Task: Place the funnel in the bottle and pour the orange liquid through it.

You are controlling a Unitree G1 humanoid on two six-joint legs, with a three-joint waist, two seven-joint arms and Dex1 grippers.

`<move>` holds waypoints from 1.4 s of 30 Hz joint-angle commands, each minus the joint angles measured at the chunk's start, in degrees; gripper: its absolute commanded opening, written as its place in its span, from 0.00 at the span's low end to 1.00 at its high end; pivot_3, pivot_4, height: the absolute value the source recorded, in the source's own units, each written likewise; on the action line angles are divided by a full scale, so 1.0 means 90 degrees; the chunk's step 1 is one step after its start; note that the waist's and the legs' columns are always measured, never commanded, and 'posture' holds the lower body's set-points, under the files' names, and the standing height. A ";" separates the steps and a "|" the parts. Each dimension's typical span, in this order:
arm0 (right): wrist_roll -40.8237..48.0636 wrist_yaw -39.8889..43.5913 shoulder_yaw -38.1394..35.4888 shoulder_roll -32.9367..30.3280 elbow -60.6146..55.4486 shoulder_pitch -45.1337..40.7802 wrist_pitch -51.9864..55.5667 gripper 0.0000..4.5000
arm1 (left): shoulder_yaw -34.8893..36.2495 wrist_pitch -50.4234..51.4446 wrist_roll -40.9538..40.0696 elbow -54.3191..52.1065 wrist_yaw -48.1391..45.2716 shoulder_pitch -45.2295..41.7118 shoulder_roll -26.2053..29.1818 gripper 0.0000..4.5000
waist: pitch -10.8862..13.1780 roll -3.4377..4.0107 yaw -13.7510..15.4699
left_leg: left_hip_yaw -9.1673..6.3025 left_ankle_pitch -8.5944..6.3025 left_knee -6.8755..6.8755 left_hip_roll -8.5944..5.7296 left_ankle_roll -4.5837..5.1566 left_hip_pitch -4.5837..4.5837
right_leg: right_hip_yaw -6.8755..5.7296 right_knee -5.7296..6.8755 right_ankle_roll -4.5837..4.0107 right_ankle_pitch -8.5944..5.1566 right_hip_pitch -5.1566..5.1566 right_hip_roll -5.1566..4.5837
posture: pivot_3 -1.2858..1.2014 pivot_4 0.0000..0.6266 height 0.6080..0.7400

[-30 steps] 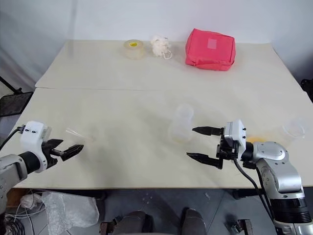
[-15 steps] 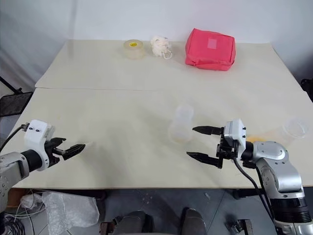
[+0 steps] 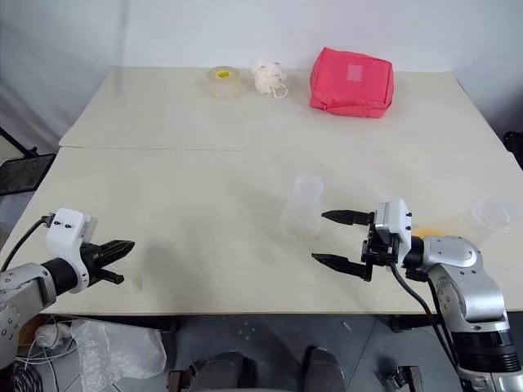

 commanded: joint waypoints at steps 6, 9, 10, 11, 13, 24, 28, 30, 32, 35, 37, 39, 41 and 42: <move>0.0073 0.0139 -0.0178 -0.0081 0.0048 -0.0169 -0.0121 1.00 | 0.0472 -0.0532 -0.0008 -0.0033 0.0252 -0.0169 -0.0220 0.01 | 0.0001 0.0001 0.0006 | 0.0000 0.0000 0.0001 0.0000 0.0000 -0.0001 | 0.0001 0.0000 0.0000 0.0000 0.0000 0.0000 | 0.52 0.24 1.00; 0.0063 0.0163 -0.0162 -0.0078 0.0087 -0.0218 -0.0117 1.00 | 0.0547 -0.0490 -0.0115 -0.0091 0.0328 -0.0371 -0.0259 0.01 | 0.0001 0.0001 0.0008 | -0.0001 0.0000 0.0001 -0.0001 0.0000 -0.0001 | 0.0000 0.0000 0.0000 0.0000 0.0000 0.0000 | 0.52 0.24 1.00; 0.0060 0.0171 -0.0158 -0.0078 0.0098 -0.0231 -0.0114 1.00 | 0.0563 -0.0467 -0.0156 -0.0113 0.0355 -0.0438 -0.0283 0.01 | 0.0001 0.0001 0.0008 | 0.0000 0.0000 0.0002 -0.0002 0.0000 -0.0001 | 0.0000 0.0000 0.0000 0.0000 0.0000 -0.0001 | 0.52 0.24 1.00; 0.0055 0.0179 -0.0154 -0.0079 0.0107 -0.0243 -0.0113 1.00 | 0.0573 -0.0444 -0.0203 -0.0135 0.0384 -0.0507 -0.0324 0.01 | 0.0001 0.0001 0.0005 | 0.0000 0.0000 0.0002 -0.0003 0.0000 -0.0001 | 0.0000 0.0000 0.0000 0.0000 0.0000 -0.0001 | 0.52 0.24 1.00; 0.0051 0.0187 -0.0148 -0.0078 0.0117 -0.0260 -0.0102 1.00 | 0.0577 -0.0362 -0.0301 -0.0143 0.0466 -0.0626 -0.0426 0.01 | 0.0001 0.0001 0.0005 | 0.0000 0.0000 0.0001 -0.0003 0.0000 -0.0001 | 0.0000 0.0000 0.0000 0.0000 0.0000 -0.0001 | 0.52 0.24 1.00; 0.0052 0.0218 -0.0137 -0.0119 0.0107 -0.0304 -0.0001 1.00 | 0.0222 0.1001 -0.0189 -0.0046 0.1793 -0.1704 -0.1488 0.01 | 0.0002 -0.0002 0.0028 | -0.0005 0.0001 0.0006 -0.0005 0.0001 -0.0004 | -0.0002 0.0002 0.0001 0.0000 0.0003 -0.0001 | 0.52 0.24 1.00; 0.0060 0.0244 -0.0149 -0.0160 0.0100 -0.0305 0.0029 1.00 | 0.0254 0.1283 0.0137 -0.0101 0.2510 -0.2136 -0.2206 0.01 | 0.0002 -0.0004 0.0015 | -0.0004 0.0001 0.0005 -0.0006 0.0001 -0.0003 | -0.0003 0.0002 0.0001 0.0001 0.0003 0.0000 | 0.52 0.24 1.00; 0.0070 0.0262 -0.0144 -0.0184 0.0104 -0.0317 0.0052 1.00 | 0.0152 0.1468 0.0280 -0.0172 0.2774 -0.2263 -0.2490 0.01 | 0.0002 -0.0004 0.0013 | -0.0004 0.0001 0.0003 -0.0005 0.0001 -0.0003 | -0.0004 0.0002 0.0001 0.0001 0.0003 0.0002 | 0.52 0.24 1.00; 0.0081 0.0282 -0.0136 -0.0207 0.0117 -0.0329 0.0064 1.00 | 0.0048 0.1537 0.0398 -0.0207 0.2976 -0.2351 -0.2728 0.01 | 0.0002 -0.0004 0.0026 | -0.0002 0.0001 0.0003 -0.0005 0.0001 -0.0002 | -0.0002 0.0002 0.0001 0.0001 0.0003 0.0002 | 0.52 0.24 1.00; 0.0080 0.0323 -0.0110 -0.0235 0.0145 -0.0367 0.0082 1.00 | -0.0088 0.1476 0.0616 -0.0176 0.3296 -0.2483 -0.3152 0.01 | 0.0002 -0.0004 0.0053 | -0.0004 0.0001 0.0008 -0.0009 0.0002 -0.0003 | 0.0000 0.0002 0.0002 0.0001 0.0006 -0.0002 | 0.52 0.24 1.00; 0.0075 0.0350 -0.0105 -0.0243 0.0165 -0.0391 0.0088 1.00 | -0.0122 0.1419 0.0716 -0.0147 0.3409 -0.2531 -0.3369 0.06 | 0.0002 -0.0004 0.0087 | -0.0008 0.0002 0.0010 -0.0013 0.0003 -0.0003 | 0.0003 0.0001 0.0002 0.0001 0.0010 -0.0005 | 0.52 0.24 1.00; 0.0064 0.0377 -0.0104 -0.0247 0.0179 -0.0404 0.0089 1.00 | -0.0134 0.1410 0.0740 -0.0156 0.3400 -0.2539 -0.3499 0.17 | 0.0002 -0.0004 0.0106 | -0.0007 0.0002 0.0011 -0.0013 0.0003 -0.0003 | 0.0003 0.0000 0.0002 0.0001 0.0011 -0.0005 | 0.52 0.24 1.00; 0.0055 0.0394 -0.0105 -0.0245 0.0193 -0.0420 0.0096 1.00 | -0.0165 0.1385 0.0760 -0.0184 0.3362 -0.2526 -0.3562 0.29 | 0.0003 -0.0005 0.0113 | -0.0007 0.0002 0.0011 -0.0012 0.0003 -0.0003 | 0.0002 0.0000 0.0002 0.0001 0.0010 -0.0004 | 0.52 0.24 1.00; 0.0054 0.0401 -0.0108 -0.0246 0.0197 -0.0423 0.0099 1.00 | -0.0178 0.1393 0.0785 -0.0202 0.3356 -0.2520 -0.3578 0.36 | 0.0003 -0.0005 0.0113 | -0.0007 0.0002 0.0011 -0.0012 0.0003 -0.0004 | 0.0001 -0.0001 0.0002 0.0001 0.0010 -0.0004 | 0.52 0.24 1.00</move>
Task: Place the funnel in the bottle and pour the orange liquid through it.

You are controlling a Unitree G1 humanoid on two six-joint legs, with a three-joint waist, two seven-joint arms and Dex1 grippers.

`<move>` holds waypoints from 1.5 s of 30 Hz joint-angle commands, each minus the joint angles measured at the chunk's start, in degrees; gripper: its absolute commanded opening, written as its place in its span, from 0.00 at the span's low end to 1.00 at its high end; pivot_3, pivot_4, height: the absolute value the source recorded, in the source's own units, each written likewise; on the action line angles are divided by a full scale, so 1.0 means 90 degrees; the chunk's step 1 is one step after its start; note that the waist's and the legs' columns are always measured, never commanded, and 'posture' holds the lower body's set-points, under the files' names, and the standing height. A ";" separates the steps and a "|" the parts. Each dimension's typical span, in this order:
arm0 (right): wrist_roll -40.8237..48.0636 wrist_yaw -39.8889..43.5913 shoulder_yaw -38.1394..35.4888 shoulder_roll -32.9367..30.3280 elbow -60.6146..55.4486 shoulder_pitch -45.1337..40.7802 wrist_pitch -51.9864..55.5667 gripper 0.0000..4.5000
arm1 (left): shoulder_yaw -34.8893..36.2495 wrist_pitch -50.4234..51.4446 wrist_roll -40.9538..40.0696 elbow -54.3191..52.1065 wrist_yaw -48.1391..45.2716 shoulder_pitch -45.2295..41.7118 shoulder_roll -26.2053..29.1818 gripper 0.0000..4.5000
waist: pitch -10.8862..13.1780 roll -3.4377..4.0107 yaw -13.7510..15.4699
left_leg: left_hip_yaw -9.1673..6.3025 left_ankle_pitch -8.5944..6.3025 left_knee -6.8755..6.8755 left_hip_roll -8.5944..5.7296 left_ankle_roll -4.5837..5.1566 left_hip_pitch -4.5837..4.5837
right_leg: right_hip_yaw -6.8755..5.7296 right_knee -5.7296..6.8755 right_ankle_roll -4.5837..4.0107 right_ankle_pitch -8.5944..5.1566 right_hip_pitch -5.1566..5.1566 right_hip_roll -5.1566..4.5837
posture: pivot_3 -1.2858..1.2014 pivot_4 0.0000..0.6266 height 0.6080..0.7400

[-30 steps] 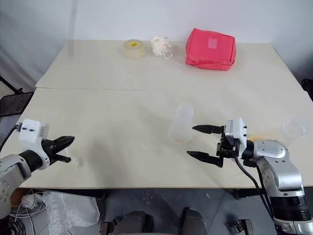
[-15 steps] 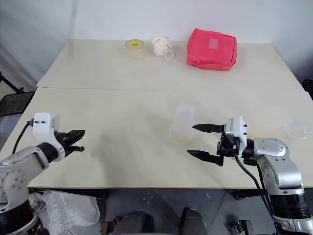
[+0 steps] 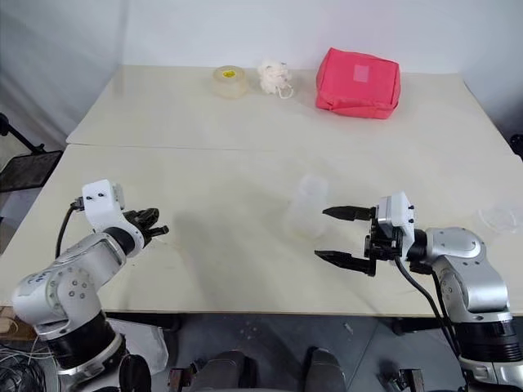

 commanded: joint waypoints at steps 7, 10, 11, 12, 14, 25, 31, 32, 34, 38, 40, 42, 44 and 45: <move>0.0051 0.0094 -0.0079 -0.0089 -0.0033 -0.0121 -0.0029 1.00 | -0.0321 0.0243 0.0026 -0.0376 -0.0484 0.0288 0.0781 0.78 | 0.0000 0.0001 -0.0076 | 0.0003 0.0001 -0.0002 0.0009 -0.0002 0.0002 | -0.0002 0.0001 0.0000 0.0000 -0.0003 0.0008 | 0.52 0.24 1.00; 0.0041 0.0092 -0.0060 -0.0076 -0.0036 -0.0140 -0.0024 1.00 | -0.0135 0.0449 -0.0170 -0.0509 -0.0913 0.0401 0.1215 0.78 | 0.0000 0.0001 -0.0089 | 0.0001 0.0001 -0.0004 0.0009 -0.0002 0.0001 | -0.0002 0.0000 0.0000 0.0000 -0.0004 0.0008 | 0.52 0.24 1.00; 0.0039 0.0090 -0.0052 -0.0072 -0.0036 -0.0149 -0.0020 1.00 | -0.0071 0.0494 -0.0213 -0.0534 -0.1063 0.0449 0.1378 0.78 | 0.0000 0.0000 -0.0100 | 0.0001 0.0000 -0.0004 0.0009 -0.0002 0.0000 | -0.0002 -0.0001 0.0000 0.0000 -0.0004 0.0008 | 0.52 0.24 1.00; 0.0037 0.0092 -0.0043 -0.0069 -0.0037 -0.0155 -0.0016 1.00 | 0.0063 0.0519 -0.0269 -0.0561 -0.1232 0.0508 0.1552 0.78 | 0.0000 0.0001 -0.0108 | 0.0001 0.0000 -0.0005 0.0009 -0.0003 0.0000 | -0.0002 -0.0002 0.0000 0.0000 -0.0004 0.0008 | 0.52 0.24 1.00; 0.0030 0.0090 -0.0026 -0.0062 -0.0040 -0.0167 -0.0010 1.00 | 0.0256 0.0584 -0.0437 -0.0641 -0.1592 0.0667 0.1859 0.78 | 0.0000 0.0001 -0.0109 | -0.0001 0.0000 -0.0007 0.0011 -0.0003 0.0000 | -0.0003 -0.0002 0.0000 0.0000 -0.0005 0.0008 | 0.52 0.24 1.00; 0.0023 0.0112 0.0003 -0.0087 -0.0012 -0.0230 0.0031 1.00 | 0.1265 0.1308 -0.1374 -0.1502 -0.2870 0.1874 0.2409 0.78 | 0.0001 0.0002 -0.0110 | -0.0005 -0.0001 -0.0007 0.0013 -0.0006 -0.0001 | -0.0001 -0.0006 -0.0002 -0.0001 -0.0006 0.0009 | 0.52 0.24 1.00; 0.0016 0.0157 0.0015 -0.0093 0.0045 -0.0309 0.0037 1.00 | 0.1258 0.1308 -0.1806 -0.1667 -0.2896 0.2340 0.2453 0.78 | 0.0001 0.0003 -0.0101 | -0.0007 -0.0001 -0.0006 0.0011 -0.0007 -0.0001 | 0.0006 -0.0006 -0.0002 -0.0001 -0.0004 0.0006 | 0.52 0.24 1.00; 0.0010 0.0166 0.0018 -0.0093 0.0055 -0.0319 0.0036 1.00 | 0.1238 0.1308 -0.1846 -0.1668 -0.2871 0.2367 0.2460 0.78 | 0.0001 0.0003 -0.0105 | -0.0008 -0.0001 -0.0006 0.0010 -0.0007 -0.0001 | 0.0006 -0.0006 -0.0003 -0.0001 -0.0004 0.0006 | 0.52 0.24 1.00; 0.0007 0.0173 0.0021 -0.0088 0.0071 -0.0338 0.0041 1.00 | 0.1155 0.1308 -0.1867 -0.1673 -0.2815 0.2392 0.2448 0.78 | 0.0002 0.0003 -0.0113 | -0.0008 -0.0002 -0.0007 0.0010 -0.0007 0.0000 | 0.0008 -0.0006 -0.0003 -0.0002 -0.0004 0.0006 | 0.52 0.24 1.00; 0.0000 0.0186 0.0024 -0.0095 0.0106 -0.0363 0.0038 1.00 | 0.0930 0.1308 -0.1721 -0.1679 -0.2651 0.2312 0.2352 0.78 | 0.0002 0.0003 -0.0110 | -0.0008 -0.0002 -0.0007 0.0009 -0.0007 -0.0001 | 0.0007 -0.0005 -0.0003 -0.0002 -0.0004 0.0006 | 0.52 0.24 1.00; -0.0012 0.0174 0.0013 -0.0098 0.0113 -0.0373 0.0028 1.00 | 0.0876 0.1246 -0.1621 -0.1787 -0.2555 0.2231 0.2260 0.69 | 0.0002 0.0003 -0.0109 | -0.0007 -0.0002 -0.0007 0.0008 -0.0007 -0.0001 | 0.0006 -0.0006 -0.0003 -0.0002 -0.0004 0.0006 | 0.52 0.24 1.00; -0.0015 0.0154 -0.0004 -0.0107 0.0068 -0.0358 0.0036 1.00 | 0.0935 0.1247 -0.1524 -0.1876 -0.2457 0.2158 0.2168 0.59 | 0.0002 0.0003 -0.0110 | -0.0007 -0.0002 -0.0007 0.0008 -0.0007 -0.0001 | 0.0007 -0.0006 -0.0003 -0.0002 -0.0004 0.0006 | 0.52 0.24 1.00; -0.0013 0.0121 -0.0019 -0.0114 0.0019 -0.0344 0.0061 1.00 | 0.1024 0.1294 -0.1533 -0.1874 -0.2463 0.2114 0.2127 0.44 | 0.0002 0.0004 -0.0112 | -0.0007 -0.0002 -0.0007 0.0008 -0.0007 0.0000 | 0.0006 -0.0005 -0.0003 -0.0002 -0.0005 0.0007 | 0.52 0.24 1.00; -0.0011 0.0114 -0.0025 -0.0118 0.0000 -0.0334 0.0066 1.00 | 0.1024 0.1306 -0.1531 -0.1874 -0.2485 0.2115 0.2166 0.37 | 0.0002 0.0004 -0.0115 | -0.0007 -0.0002 -0.0007 0.0008 -0.0007 -0.0001 | 0.0006 -0.0005 -0.0003 -0.0002 -0.0004 0.0007 | 0.52 0.24 1.00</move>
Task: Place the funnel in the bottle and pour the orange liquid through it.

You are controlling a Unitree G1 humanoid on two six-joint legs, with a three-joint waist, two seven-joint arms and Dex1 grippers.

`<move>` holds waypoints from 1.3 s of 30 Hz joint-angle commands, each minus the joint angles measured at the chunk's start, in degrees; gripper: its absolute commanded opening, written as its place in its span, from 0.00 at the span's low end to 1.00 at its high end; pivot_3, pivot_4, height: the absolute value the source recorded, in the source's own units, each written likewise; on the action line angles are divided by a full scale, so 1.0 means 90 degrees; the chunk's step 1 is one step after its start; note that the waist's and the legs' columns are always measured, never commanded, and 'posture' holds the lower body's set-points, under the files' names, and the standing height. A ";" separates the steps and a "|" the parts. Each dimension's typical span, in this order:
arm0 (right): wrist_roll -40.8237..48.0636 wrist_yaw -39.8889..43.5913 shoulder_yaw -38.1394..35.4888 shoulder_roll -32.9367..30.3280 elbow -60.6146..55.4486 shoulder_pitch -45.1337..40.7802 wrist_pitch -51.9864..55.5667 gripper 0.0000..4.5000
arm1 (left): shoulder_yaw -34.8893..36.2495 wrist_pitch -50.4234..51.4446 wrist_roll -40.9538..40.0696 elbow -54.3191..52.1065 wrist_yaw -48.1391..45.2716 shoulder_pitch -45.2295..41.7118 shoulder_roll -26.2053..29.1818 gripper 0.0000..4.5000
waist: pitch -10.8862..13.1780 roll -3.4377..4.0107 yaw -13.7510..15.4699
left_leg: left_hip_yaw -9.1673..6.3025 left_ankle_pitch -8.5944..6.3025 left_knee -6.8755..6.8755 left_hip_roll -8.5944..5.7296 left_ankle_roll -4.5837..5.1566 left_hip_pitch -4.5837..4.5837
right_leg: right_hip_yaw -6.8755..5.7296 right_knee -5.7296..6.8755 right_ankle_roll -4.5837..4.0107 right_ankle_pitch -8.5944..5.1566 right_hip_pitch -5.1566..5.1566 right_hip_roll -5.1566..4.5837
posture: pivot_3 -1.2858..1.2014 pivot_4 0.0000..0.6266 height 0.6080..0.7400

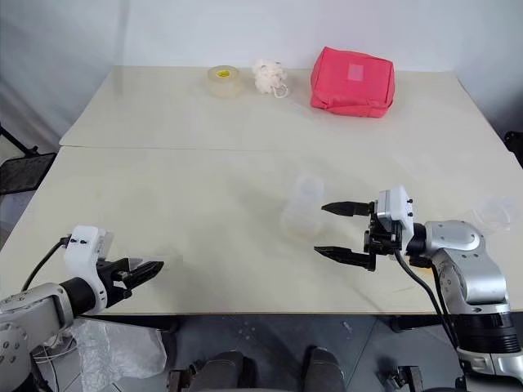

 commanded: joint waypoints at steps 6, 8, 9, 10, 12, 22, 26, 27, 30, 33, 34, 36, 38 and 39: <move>0.0044 -0.0017 -0.0103 -0.0110 -0.0169 -0.0021 0.0003 1.00 | 0.0286 -0.0002 0.0066 -0.0199 -0.0083 -0.0022 0.0208 0.01 | 0.0000 0.0000 -0.0001 | 0.0000 0.0000 0.0000 0.0000 0.0000 0.0000 | 0.0000 0.0000 0.0000 0.0000 0.0000 0.0000 | 0.52 0.24 1.00; 0.0042 -0.0007 -0.0113 -0.0108 -0.0146 -0.0027 -0.0019 1.00 | 0.0334 -0.0002 0.0052 -0.0188 -0.0109 -0.0024 0.0255 0.01 | 0.0000 0.0000 -0.0002 | 0.0000 0.0000 0.0000 0.0001 0.0000 0.0000 | -0.0001 -0.0001 0.0000 0.0000 0.0000 0.0000 | 0.52 0.24 1.00; 0.0039 0.0000 -0.0114 -0.0104 -0.0124 -0.0038 -0.0032 1.00 | 0.0340 -0.0002 0.0051 -0.0174 -0.0114 -0.0037 0.0271 0.01 | 0.0000 0.0000 0.0000 | 0.0000 0.0000 0.0000 0.0001 0.0000 0.0000 | -0.0001 -0.0001 0.0000 0.0000 0.0000 0.0000 | 0.52 0.24 1.00; 0.0036 0.0007 -0.0116 -0.0101 -0.0104 -0.0048 -0.0045 1.00 | 0.0347 -0.0002 0.0052 -0.0161 -0.0115 -0.0051 0.0279 0.01 | 0.0000 0.0000 0.0002 | 0.0000 0.0000 0.0000 0.0001 0.0000 0.0000 | -0.0001 -0.0001 0.0000 0.0000 0.0000 0.0000 | 0.52 0.24 1.00; 0.0048 0.0020 -0.0134 -0.0078 -0.0069 -0.0067 -0.0088 1.00 | 0.0365 -0.0002 0.0043 -0.0148 -0.0146 -0.0098 0.0278 0.01 | 0.0000 0.0000 0.0004 | 0.0000 0.0000 0.0000 0.0000 0.0000 0.0000 | 0.0001 -0.0001 0.0000 0.0000 0.0000 0.0000 | 0.52 0.24 1.00; 0.0374 0.0134 -0.0200 0.0086 -0.0123 -0.0179 -0.0116 1.00 | 0.0259 -0.0701 0.0104 0.0533 -0.0341 -0.0788 0.0429 0.01 | 0.0001 0.0001 0.0007 | 0.0001 0.0000 0.0000 0.0000 0.0000 0.0000 | -0.0002 0.0000 0.0000 0.0000 0.0000 0.0002 | 0.52 0.24 1.00; 0.0643 0.0205 -0.0197 0.0159 -0.0417 -0.0140 -0.0061 1.00 | -0.0215 -0.1446 -0.0024 0.1317 -0.0765 -0.1376 0.0834 0.01 | 0.0001 0.0002 0.0005 | 0.0000 0.0000 0.0001 -0.0001 0.0000 -0.0001 | -0.0006 0.0001 0.0000 0.0000 0.0000 0.0002 | 0.52 0.24 1.00; 0.0753 0.0154 -0.0215 0.0198 -0.0545 -0.0106 0.0019 1.00 | -0.0440 -0.1768 0.0061 0.1482 -0.0865 -0.1482 0.0983 0.01 | 0.0002 0.0004 0.0001 | 0.0001 0.0000 0.0000 -0.0001 0.0000 -0.0001 | -0.0006 0.0000 0.0000 0.0000 0.0000 0.0002 | 0.52 0.24 1.00; 0.1036 -0.0107 -0.0283 0.0382 -0.0811 -0.0044 0.0161 1.00 | -0.1035 -0.2716 0.0183 0.2001 -0.1307 -0.1816 0.1337 0.01 | 0.0003 0.0004 0.0001 | 0.0003 0.0000 -0.0004 -0.0001 0.0000 0.0000 | -0.0006 0.0000 0.0000 0.0000 -0.0003 0.0002 | 0.52 0.24 1.00; 0.1184 -0.0550 -0.0369 0.0663 -0.1007 -0.0015 0.0190 1.00 | -0.1592 -0.3707 0.0232 0.2610 -0.1968 -0.2258 0.1564 0.01 | 0.0004 0.0006 0.0009 | 0.0002 0.0000 -0.0004 -0.0002 0.0000 -0.0001 | -0.0008 0.0001 0.0000 0.0000 -0.0004 0.0002 | 0.52 0.24 1.00; 0.1205 -0.0670 -0.0385 0.0733 -0.1054 -0.0008 0.0191 1.00 | -0.1734 -0.4036 0.0259 0.2783 -0.2163 -0.2359 0.1603 0.01 | 0.0004 0.0006 0.0009 | 0.0002 0.0000 -0.0003 -0.0003 0.0000 -0.0001 | -0.0008 0.0001 0.0000 0.0000 -0.0004 0.0003 | 0.52 0.24 1.00; 0.1203 -0.0898 -0.0411 0.0864 -0.1154 0.0040 0.0137 1.00 | -0.2233 -0.5081 0.0392 0.3327 -0.2816 -0.2875 0.1501 0.01 | 0.0005 0.0008 0.0012 | 0.0005 0.0000 -0.0003 -0.0005 0.0000 -0.0001 | -0.0007 0.0002 0.0000 0.0000 -0.0005 0.0002 | 0.52 0.24 1.00; 0.1177 -0.1036 -0.0410 0.0932 -0.1234 0.0086 0.0103 1.00 | -0.2589 -0.5753 0.0521 0.3732 -0.3219 -0.3212 0.1435 0.01 | 0.0005 0.0008 0.0020 | 0.0005 0.0000 -0.0003 -0.0008 0.0000 -0.0005 | -0.0009 0.0002 0.0000 0.0000 -0.0008 0.0003 | 0.52 0.24 1.00; 0.1152 -0.1084 -0.0412 0.0960 -0.1273 0.0131 0.0067 1.00 | -0.2784 -0.6009 0.0604 0.3969 -0.3388 -0.3409 0.1398 0.01 | 0.0005 0.0008 0.0017 | 0.0006 0.0000 -0.0003 -0.0018 0.0000 -0.0006 | -0.0013 0.0001 0.0001 0.0000 -0.0008 0.0003 | 0.52 0.24 1.00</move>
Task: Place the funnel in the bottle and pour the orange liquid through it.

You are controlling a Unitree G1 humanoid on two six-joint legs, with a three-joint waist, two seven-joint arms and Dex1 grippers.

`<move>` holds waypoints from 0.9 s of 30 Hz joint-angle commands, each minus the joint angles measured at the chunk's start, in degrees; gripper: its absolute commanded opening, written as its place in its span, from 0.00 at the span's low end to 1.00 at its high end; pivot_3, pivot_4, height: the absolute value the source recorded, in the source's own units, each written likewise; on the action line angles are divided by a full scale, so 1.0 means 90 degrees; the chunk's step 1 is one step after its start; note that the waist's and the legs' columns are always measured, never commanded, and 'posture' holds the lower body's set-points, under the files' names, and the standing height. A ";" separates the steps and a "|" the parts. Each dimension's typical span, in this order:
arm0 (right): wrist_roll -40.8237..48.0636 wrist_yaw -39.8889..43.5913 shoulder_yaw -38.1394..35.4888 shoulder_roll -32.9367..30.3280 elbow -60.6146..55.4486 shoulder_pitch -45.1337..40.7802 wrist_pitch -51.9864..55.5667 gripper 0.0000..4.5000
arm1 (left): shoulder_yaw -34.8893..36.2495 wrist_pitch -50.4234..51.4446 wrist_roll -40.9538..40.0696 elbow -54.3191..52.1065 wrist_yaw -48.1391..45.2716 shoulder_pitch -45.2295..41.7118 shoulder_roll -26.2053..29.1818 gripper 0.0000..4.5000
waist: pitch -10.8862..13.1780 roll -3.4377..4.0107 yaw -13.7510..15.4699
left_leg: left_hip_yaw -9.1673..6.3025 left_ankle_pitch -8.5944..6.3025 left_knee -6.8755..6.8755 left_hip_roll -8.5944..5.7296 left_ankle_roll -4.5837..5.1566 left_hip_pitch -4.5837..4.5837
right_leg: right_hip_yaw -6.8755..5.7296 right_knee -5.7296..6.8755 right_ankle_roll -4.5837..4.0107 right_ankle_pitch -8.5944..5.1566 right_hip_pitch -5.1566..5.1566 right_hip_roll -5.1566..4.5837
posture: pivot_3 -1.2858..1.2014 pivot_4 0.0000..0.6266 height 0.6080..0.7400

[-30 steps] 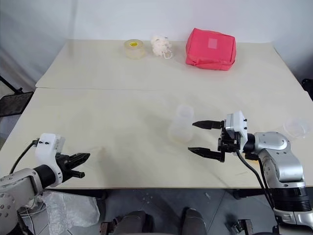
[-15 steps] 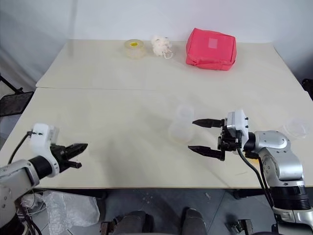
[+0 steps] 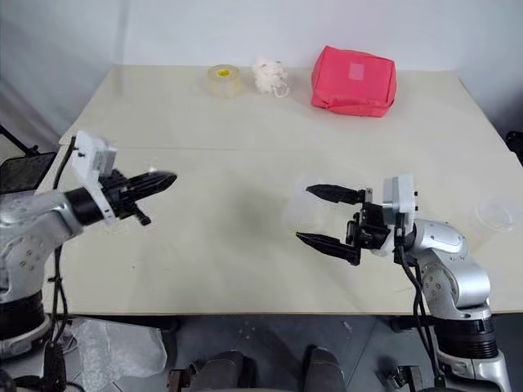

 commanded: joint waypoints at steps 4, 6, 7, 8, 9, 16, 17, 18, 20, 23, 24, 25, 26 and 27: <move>0.0043 -0.0413 -0.0314 0.0185 -0.0441 0.0309 -0.0291 1.00 | -0.1015 -0.2003 0.0480 0.1413 -0.1307 -0.1246 -0.0261 0.01 | 0.0000 0.0000 -0.0018 | 0.0013 0.0000 -0.0005 -0.0011 0.0000 0.0000 | -0.0010 0.0001 0.0001 0.0000 -0.0006 0.0007 | 0.52 0.24 1.00; 0.0044 -0.0542 -0.0432 0.0263 -0.0531 0.0493 -0.0415 1.00 | -0.1330 -0.2497 0.0640 0.2056 -0.1774 -0.1801 -0.0422 0.01 | 0.0001 -0.0001 -0.0010 | 0.0017 0.0000 -0.0009 -0.0008 0.0000 0.0000 | -0.0011 0.0002 0.0001 0.0000 -0.0010 0.0013 | 0.52 0.24 1.00; 0.0034 -0.0644 -0.0489 0.0309 -0.0601 0.0595 -0.0479 1.00 | -0.1522 -0.2753 0.0738 0.2422 -0.2085 -0.2121 -0.0493 0.01 | 0.0001 -0.0001 0.0002 | 0.0024 0.0000 -0.0008 -0.0007 0.0000 -0.0003 | -0.0014 0.0001 0.0001 0.0001 -0.0011 0.0016 | 0.52 0.24 1.00; 0.0023 -0.0725 -0.0511 0.0344 -0.0675 0.0677 -0.0521 1.00 | -0.1633 -0.2936 0.0796 0.2665 -0.2312 -0.2308 -0.0524 0.01 | 0.0002 -0.0002 0.0007 | 0.0037 0.0000 -0.0006 -0.0008 0.0000 -0.0007 | -0.0015 0.0001 0.0002 0.0000 -0.0012 0.0017 | 0.52 0.24 1.00; 0.0018 -0.0804 -0.0530 0.0367 -0.0735 0.0740 -0.0555 1.00 | -0.1742 -0.3139 0.0869 0.2945 -0.2540 -0.2519 -0.0566 0.01 | 0.0002 -0.0003 -0.0001 | 0.0060 0.0000 -0.0001 -0.0008 0.0000 -0.0015 | -0.0020 0.0001 0.0002 0.0001 -0.0015 0.0018 | 0.52 0.24 1.00; 0.0061 -0.1573 -0.0697 0.0499 -0.1322 0.1176 -0.0562 1.00 | -0.2324 -0.5036 0.1545 0.4706 -0.3935 -0.3724 -0.0904 0.01 | 0.0002 -0.0002 -0.0019 | 0.0102 0.0001 -0.0007 -0.0002 0.0001 -0.0039 | -0.0014 0.0017 0.0003 0.0001 -0.0067 0.0020 | 0.52 0.24 1.00; 0.0067 -0.1663 -0.0713 0.0501 -0.1390 0.1210 -0.0550 1.00 | -0.2375 -0.5332 0.1642 0.4939 -0.4059 -0.3867 -0.0977 0.01 | 0.0002 -0.0003 -0.0019 | 0.0104 0.0001 0.0004 -0.0002 0.0002 -0.0063 | -0.0014 0.0023 0.0003 0.0001 -0.0088 0.0020 | 0.52 0.24 1.00; 0.0086 -0.1752 -0.0731 0.0502 -0.1448 0.1226 -0.0528 1.00 | -0.2416 -0.5567 0.1721 0.5153 -0.4157 -0.3995 -0.1051 0.01 | 0.0002 -0.0002 -0.0014 | 0.0104 0.0002 0.0013 -0.0001 0.0004 -0.0089 | -0.0016 0.0025 0.0003 0.0001 -0.0106 0.0020 | 0.52 0.24 1.00; 0.0128 -0.1941 -0.0759 0.0503 -0.1525 0.1206 -0.0477 1.00 | -0.2529 -0.6101 0.1946 0.5610 -0.4317 -0.4240 -0.1196 0.01 | 0.0002 -0.0003 -0.0014 | 0.0105 0.0003 0.0015 -0.0002 0.0005 -0.0091 | -0.0016 0.0025 0.0004 0.0002 -0.0106 0.0020 | 0.52 0.24 1.00; 0.0113 -0.2156 -0.0762 0.0507 -0.1556 0.1169 -0.0455 1.00 | -0.2653 -0.6852 0.2276 0.6263 -0.4419 -0.4566 -0.1438 0.01 | 0.0004 -0.0005 -0.0002 | 0.0104 0.0003 0.0015 -0.0003 0.0007 -0.0093 | -0.0017 0.0023 0.0005 0.0002 -0.0106 0.0020 | 0.52 0.24 1.00; 0.0110 -0.2195 -0.0755 0.0502 -0.1570 0.1178 -0.0452 1.00 | -0.2649 -0.7008 0.2310 0.6434 -0.4428 -0.4660 -0.1527 0.01 | 0.0004 -0.0006 0.0002 | 0.0105 0.0004 0.0014 -0.0004 0.0007 -0.0093 | -0.0017 0.0024 0.0005 0.0002 -0.0106 0.0020 | 0.52 0.24 1.00; 0.0096 -0.2236 -0.0745 0.0502 -0.1581 0.1195 -0.0457 1.00 | -0.2655 -0.7169 0.2359 0.6609 -0.4426 -0.4770 -0.1636 0.01 | 0.0004 -0.0006 0.0002 | 0.0104 0.0004 0.0014 -0.0004 0.0007 -0.0094 | -0.0017 0.0024 0.0005 0.0002 -0.0106 0.0019 | 0.52 0.24 1.00; 0.0089 -0.2271 -0.0735 0.0502 -0.1595 0.1215 -0.0459 1.00 | -0.2669 -0.7316 0.2411 0.6762 -0.4454 -0.4862 -0.1726 0.01 | 0.0005 -0.0007 0.0000 | 0.0104 0.0004 0.0014 -0.0004 0.0008 -0.0094 | -0.0017 0.0023 0.0006 0.0003 -0.0106 0.0019 | 0.52 0.24 1.00; 0.0085 -0.2299 -0.0725 0.0502 -0.1611 0.1232 -0.0462 1.00 | -0.2671 -0.7434 0.2450 0.6883 -0.4487 -0.4925 -0.1783 0.01 | 0.0005 -0.0008 -0.0002 | 0.0104 0.0004 0.0014 -0.0004 0.0008 -0.0095 | -0.0018 0.0023 0.0006 0.0003 -0.0106 0.0019 | 0.52 0.24 1.00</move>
